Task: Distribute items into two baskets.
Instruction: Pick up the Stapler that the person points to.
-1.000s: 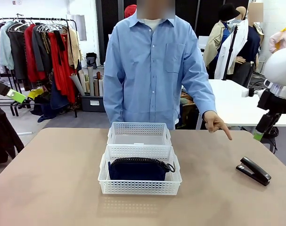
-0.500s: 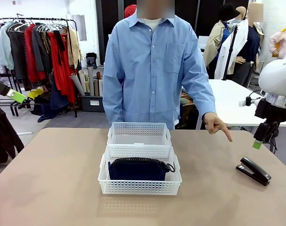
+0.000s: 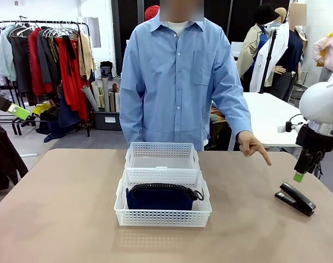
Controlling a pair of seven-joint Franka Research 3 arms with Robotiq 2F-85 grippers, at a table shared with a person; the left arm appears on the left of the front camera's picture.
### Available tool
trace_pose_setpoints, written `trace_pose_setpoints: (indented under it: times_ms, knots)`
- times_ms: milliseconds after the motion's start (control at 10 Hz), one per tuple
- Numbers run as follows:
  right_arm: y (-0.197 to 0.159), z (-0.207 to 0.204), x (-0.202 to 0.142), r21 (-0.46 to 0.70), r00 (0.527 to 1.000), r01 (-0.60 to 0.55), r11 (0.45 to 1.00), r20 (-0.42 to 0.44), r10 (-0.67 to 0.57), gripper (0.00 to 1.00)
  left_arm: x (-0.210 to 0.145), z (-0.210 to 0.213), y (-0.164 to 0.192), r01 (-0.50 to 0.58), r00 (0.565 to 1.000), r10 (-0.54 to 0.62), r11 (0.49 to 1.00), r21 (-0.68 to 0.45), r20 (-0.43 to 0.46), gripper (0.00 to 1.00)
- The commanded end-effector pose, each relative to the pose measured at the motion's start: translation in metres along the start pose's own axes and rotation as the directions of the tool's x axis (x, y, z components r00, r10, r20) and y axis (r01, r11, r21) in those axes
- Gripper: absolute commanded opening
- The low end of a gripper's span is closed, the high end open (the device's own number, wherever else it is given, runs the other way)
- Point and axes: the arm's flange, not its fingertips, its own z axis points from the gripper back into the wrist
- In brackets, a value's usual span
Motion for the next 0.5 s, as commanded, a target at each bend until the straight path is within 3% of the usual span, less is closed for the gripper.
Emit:
trace_pose_setpoints:
  times_ms: [0, 400]
  knots:
    - [-0.006, -0.011, -0.003, 0.006, 1.0, -0.01, 1.0, 0.022, 0.01, 1.0, 0.0, 0.0, 0.0, 0.004, 1.0, -0.004, 1.0, -0.008, 0.01, 1.0]
    - [-0.011, -0.036, -0.006, 0.056, 0.999, -0.033, 0.998, 0.029, 0.032, 1.0, 0.0, 0.0, 0.0, 0.004, 1.0, -0.004, 1.0, -0.008, 0.01, 1.0]
